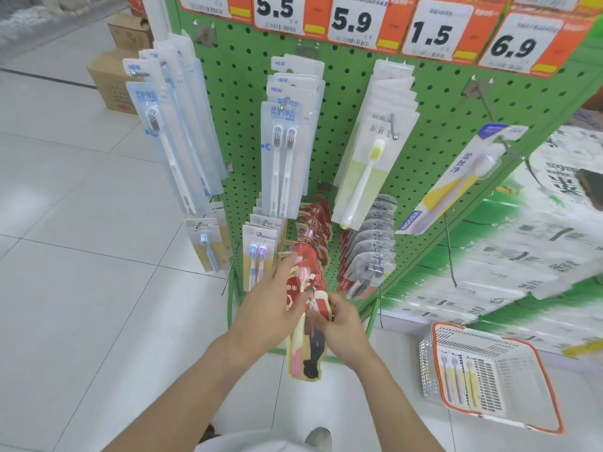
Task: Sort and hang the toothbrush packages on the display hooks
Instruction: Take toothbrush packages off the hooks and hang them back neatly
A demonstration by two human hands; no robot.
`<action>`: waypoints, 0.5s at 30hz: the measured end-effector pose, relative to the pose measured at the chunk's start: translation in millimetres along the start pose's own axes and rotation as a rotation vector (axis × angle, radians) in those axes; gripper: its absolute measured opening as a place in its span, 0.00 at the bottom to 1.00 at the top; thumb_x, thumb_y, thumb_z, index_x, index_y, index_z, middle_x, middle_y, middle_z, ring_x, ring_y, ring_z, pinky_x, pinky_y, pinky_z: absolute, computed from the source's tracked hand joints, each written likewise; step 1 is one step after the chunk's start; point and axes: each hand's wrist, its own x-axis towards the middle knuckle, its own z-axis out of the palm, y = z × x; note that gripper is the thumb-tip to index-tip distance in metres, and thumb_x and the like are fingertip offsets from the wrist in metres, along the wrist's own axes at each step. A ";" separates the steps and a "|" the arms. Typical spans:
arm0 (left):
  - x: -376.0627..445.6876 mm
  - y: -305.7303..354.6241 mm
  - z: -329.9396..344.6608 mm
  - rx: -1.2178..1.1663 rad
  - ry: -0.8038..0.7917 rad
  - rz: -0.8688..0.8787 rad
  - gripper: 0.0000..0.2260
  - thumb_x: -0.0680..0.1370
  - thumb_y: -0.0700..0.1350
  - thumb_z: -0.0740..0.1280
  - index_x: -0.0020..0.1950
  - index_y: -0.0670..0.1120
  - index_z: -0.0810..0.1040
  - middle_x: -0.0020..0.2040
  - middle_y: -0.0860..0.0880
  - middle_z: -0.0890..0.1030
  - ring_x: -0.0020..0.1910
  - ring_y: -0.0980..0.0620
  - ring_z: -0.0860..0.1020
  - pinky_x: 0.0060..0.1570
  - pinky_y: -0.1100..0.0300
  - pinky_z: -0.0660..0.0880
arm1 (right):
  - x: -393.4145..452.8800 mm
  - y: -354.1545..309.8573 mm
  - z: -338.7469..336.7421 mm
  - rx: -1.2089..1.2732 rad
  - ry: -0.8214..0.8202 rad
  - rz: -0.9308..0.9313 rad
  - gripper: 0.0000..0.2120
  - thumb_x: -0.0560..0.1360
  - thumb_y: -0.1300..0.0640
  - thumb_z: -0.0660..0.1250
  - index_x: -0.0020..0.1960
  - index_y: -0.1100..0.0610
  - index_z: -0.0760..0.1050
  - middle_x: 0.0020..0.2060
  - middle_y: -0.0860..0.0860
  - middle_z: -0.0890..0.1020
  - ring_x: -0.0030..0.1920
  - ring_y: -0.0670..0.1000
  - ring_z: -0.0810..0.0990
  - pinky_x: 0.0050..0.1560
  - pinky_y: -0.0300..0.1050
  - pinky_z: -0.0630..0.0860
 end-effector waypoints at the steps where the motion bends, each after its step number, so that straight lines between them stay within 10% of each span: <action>1: 4.1 -2.1 3.6 -0.023 -0.035 0.000 0.29 0.81 0.52 0.65 0.80 0.56 0.58 0.77 0.55 0.67 0.73 0.54 0.69 0.69 0.56 0.69 | 4.5 0.8 1.0 0.021 0.000 0.017 0.02 0.78 0.63 0.69 0.48 0.59 0.76 0.29 0.50 0.82 0.29 0.48 0.79 0.33 0.44 0.76; 15: 15.9 -11.9 13.3 0.058 0.002 0.039 0.23 0.82 0.49 0.64 0.77 0.53 0.65 0.72 0.56 0.72 0.68 0.55 0.72 0.63 0.61 0.70 | 35.3 11.4 10.6 0.004 -0.038 0.004 0.10 0.77 0.68 0.67 0.44 0.55 0.76 0.32 0.47 0.81 0.32 0.44 0.77 0.35 0.37 0.73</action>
